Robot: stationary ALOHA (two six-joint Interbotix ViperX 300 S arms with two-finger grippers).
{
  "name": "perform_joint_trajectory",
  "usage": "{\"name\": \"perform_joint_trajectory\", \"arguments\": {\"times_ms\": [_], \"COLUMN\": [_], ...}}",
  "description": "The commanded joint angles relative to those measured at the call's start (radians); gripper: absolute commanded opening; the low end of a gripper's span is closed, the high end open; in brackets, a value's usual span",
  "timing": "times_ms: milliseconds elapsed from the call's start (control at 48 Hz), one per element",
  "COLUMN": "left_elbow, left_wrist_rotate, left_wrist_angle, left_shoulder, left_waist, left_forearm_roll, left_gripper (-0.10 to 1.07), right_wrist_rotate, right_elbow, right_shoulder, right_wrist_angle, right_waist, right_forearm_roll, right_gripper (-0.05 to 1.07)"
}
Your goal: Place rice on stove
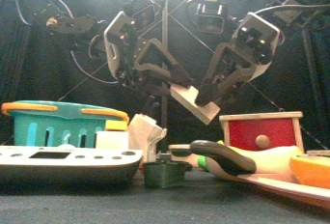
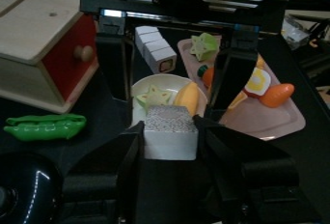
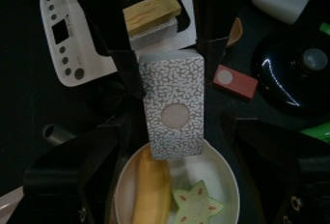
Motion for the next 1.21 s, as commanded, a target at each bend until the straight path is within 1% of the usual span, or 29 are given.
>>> {"name": "perform_joint_trajectory", "arguments": {"times_ms": [0, 104, 167, 292, 354, 458, 604, 729, 854, 979, 1000, 1083, 1188], "left_elbow": [-0.011, 0.005, 0.017, 0.049, 0.077, 0.123, 0.178, 0.193, 0.189, 0.184, 0.184, 0.183, 0.181], "left_wrist_rotate": [0.0, -0.003, -0.006, -0.006, -0.003, 0.0, 0.021, 0.066, 0.149, 0.272, 0.31, 0.416, 0.548], "left_wrist_angle": [-0.005, 0.002, 0.002, 0.008, 0.012, 0.012, 0.011, 0.011, 0.015, 0.025, 0.025, 0.014, -0.021], "left_shoulder": [-0.018, -0.044, -0.069, -0.13, -0.169, -0.216, -0.262, -0.308, -0.36, -0.393, -0.397, -0.411, -0.425], "left_waist": [0.005, 0.003, 0.003, 0.003, 0.003, -0.003, -0.018, -0.017, -0.008, -0.006, -0.006, -0.005, -0.008], "left_forearm_roll": [-0.002, -0.009, -0.029, -0.112, -0.167, -0.222, -0.236, -0.256, -0.327, -0.42, -0.446, -0.532, -0.676], "left_gripper": [0.67, 0.68, 0.68, 0.72, 0.76, 0.77, 0.78, 0.77, 0.77, 0.77, 0.77, 0.77, 0.77], "right_wrist_rotate": [-0.002, -0.003, -0.002, 0.0, 0.002, 0.0, 0.0, 0.0, 0.0, 0.0, 0.0, 0.0, 0.0], "right_elbow": [-0.012, -0.005, -0.003, 0.006, 0.015, 0.028, 0.043, 0.051, 0.049, 0.051, 0.051, 0.049, 0.049], "right_shoulder": [-0.031, -0.057, -0.074, -0.107, -0.129, -0.161, -0.204, -0.224, -0.225, -0.225, -0.225, -0.224, -0.224], "right_wrist_angle": [0.002, 0.003, 0.011, 0.031, 0.04, 0.044, 0.048, 0.048, 0.057, 0.061, 0.061, 0.061, 0.061], "right_waist": [0.002, 0.006, 0.008, 0.009, 0.009, 0.009, 0.009, 0.009, 0.003, 0.002, 0.002, 0.002, 0.0], "right_forearm_roll": [-0.003, -0.011, -0.017, -0.012, -0.005, 0.026, 0.051, 0.077, 0.109, 0.132, 0.133, 0.141, 0.155], "right_gripper": [1.02, 1.02, 1.02, 1.02, 1.02, 1.01, 1.02, 1.02, 1.02, 1.02, 1.02, 1.02, 1.02]}}
